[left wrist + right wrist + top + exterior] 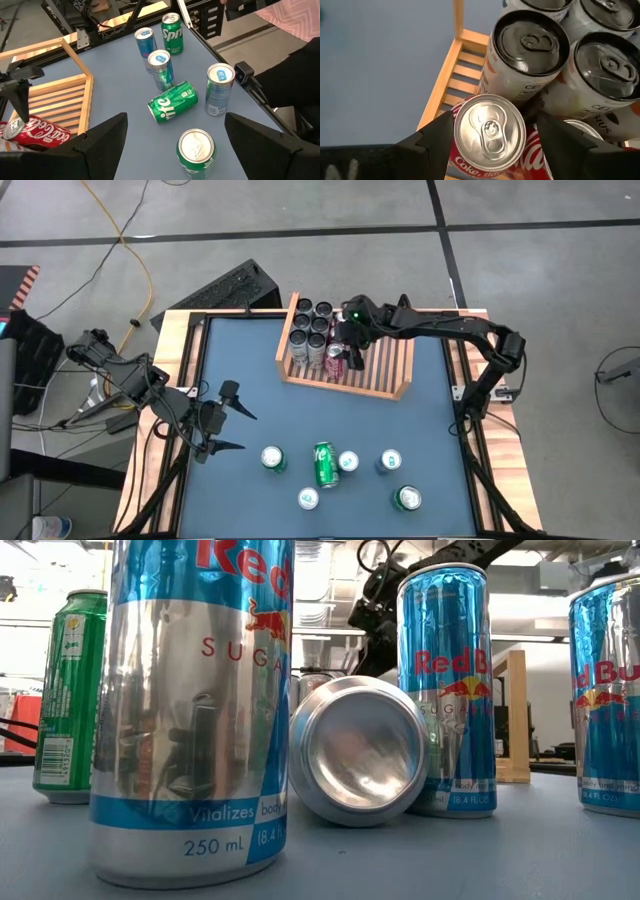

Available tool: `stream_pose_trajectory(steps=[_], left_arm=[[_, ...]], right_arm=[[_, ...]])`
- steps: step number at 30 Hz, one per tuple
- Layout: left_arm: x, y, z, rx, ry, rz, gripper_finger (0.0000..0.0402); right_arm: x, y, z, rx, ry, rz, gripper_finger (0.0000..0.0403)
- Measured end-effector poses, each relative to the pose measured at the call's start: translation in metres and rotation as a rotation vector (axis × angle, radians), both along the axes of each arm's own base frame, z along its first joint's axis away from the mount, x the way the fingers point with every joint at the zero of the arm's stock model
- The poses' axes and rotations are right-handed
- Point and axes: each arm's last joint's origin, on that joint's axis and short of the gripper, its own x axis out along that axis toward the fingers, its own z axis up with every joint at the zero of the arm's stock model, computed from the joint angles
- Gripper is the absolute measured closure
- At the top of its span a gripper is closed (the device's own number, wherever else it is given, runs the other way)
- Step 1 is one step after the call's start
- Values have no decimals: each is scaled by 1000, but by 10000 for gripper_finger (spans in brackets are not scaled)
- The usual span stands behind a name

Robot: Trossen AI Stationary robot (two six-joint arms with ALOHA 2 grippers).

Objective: Place canned beverage on shelf
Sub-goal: Put the red soda can on the shelf aligned with the other red soda can

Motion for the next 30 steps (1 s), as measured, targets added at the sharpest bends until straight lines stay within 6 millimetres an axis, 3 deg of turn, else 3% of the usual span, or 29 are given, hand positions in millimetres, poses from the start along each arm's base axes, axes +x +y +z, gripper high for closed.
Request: stream_pose_trajectory(steps=[5,10,17,20,25,30], left_arm=[[0,0,0,0,0,1,79],[0,0,0,-4,1,1,79],[0,0,-1,-9,12,7,79],[-1,1,-2,-11,24,11,79],[-1,1,-2,-12,26,11,79],[-1,0,-2,-15,27,13,79]], right_arm=[[-1,1,7,17,35,0,132],[-3,5,26,26,17,16,132],[-24,-1,46,63,13,-83,133],[-29,4,37,135,93,-115,133],[-22,40,5,195,181,-72,134],[-12,75,-15,146,173,-86,146]])
